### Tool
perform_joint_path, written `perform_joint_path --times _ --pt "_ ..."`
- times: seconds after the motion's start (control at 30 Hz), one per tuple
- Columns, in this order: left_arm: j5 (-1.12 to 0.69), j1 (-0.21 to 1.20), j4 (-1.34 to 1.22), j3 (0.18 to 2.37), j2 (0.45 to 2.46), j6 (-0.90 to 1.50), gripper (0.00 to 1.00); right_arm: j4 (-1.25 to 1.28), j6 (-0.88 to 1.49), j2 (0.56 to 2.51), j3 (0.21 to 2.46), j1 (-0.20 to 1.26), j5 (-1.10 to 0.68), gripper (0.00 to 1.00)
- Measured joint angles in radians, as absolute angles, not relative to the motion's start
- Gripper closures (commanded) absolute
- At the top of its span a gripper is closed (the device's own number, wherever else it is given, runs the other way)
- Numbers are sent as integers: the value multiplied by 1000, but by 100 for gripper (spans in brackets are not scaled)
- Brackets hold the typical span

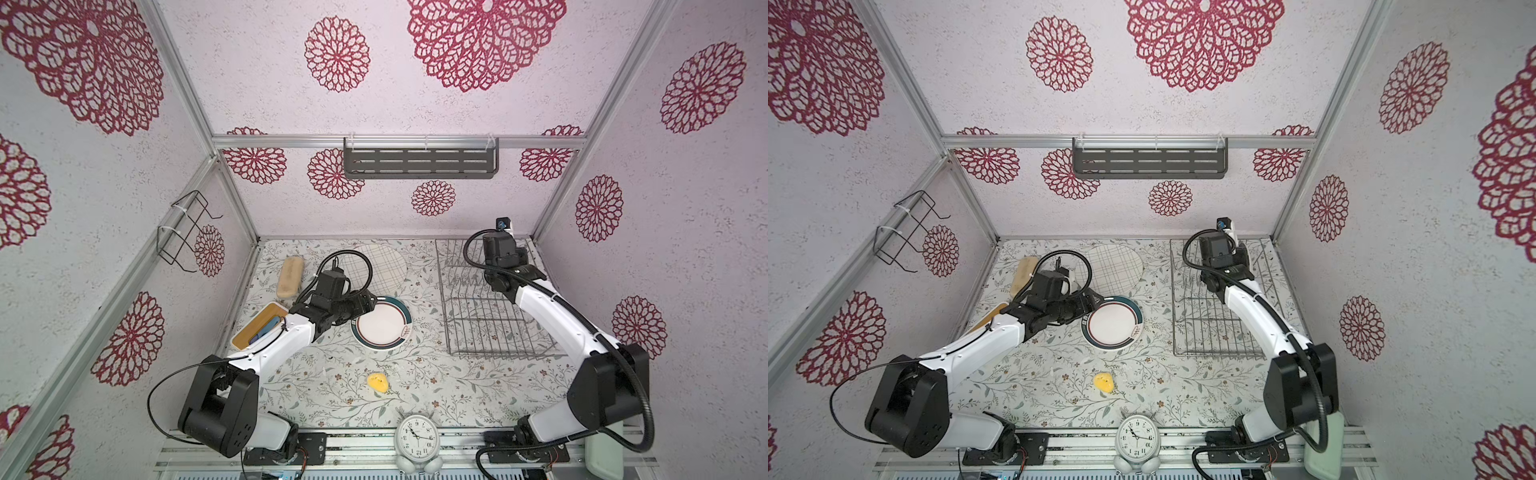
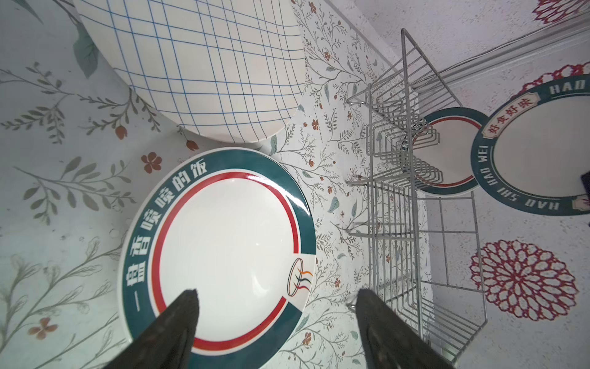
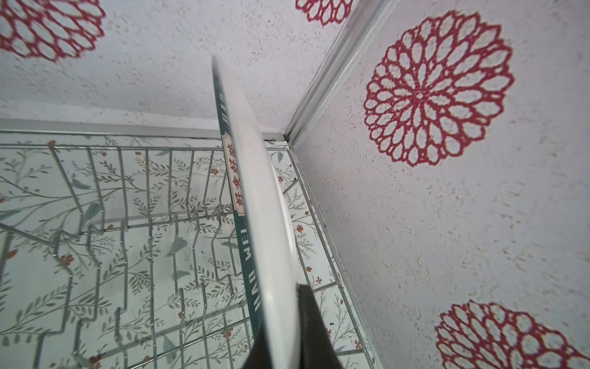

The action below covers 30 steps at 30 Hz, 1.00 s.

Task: Unload the plates from the dish rack
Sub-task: Pick up the plate from the dish rack.

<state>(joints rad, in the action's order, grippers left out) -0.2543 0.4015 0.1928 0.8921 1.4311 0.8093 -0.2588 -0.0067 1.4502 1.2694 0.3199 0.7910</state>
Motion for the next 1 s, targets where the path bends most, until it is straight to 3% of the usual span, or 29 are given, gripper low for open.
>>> perform_joint_path --times 0.3,0.57,1.0 --pt "-253 402 186 892 1435 818 18 -144 61 1191 1122 320 587 100" --pt "-253 402 168 896 1448 829 18 -11 240 1089 983 315 314 100" --pt "-252 402 169 910 1452 835 18 335 675 1224 775 284 -167 100"
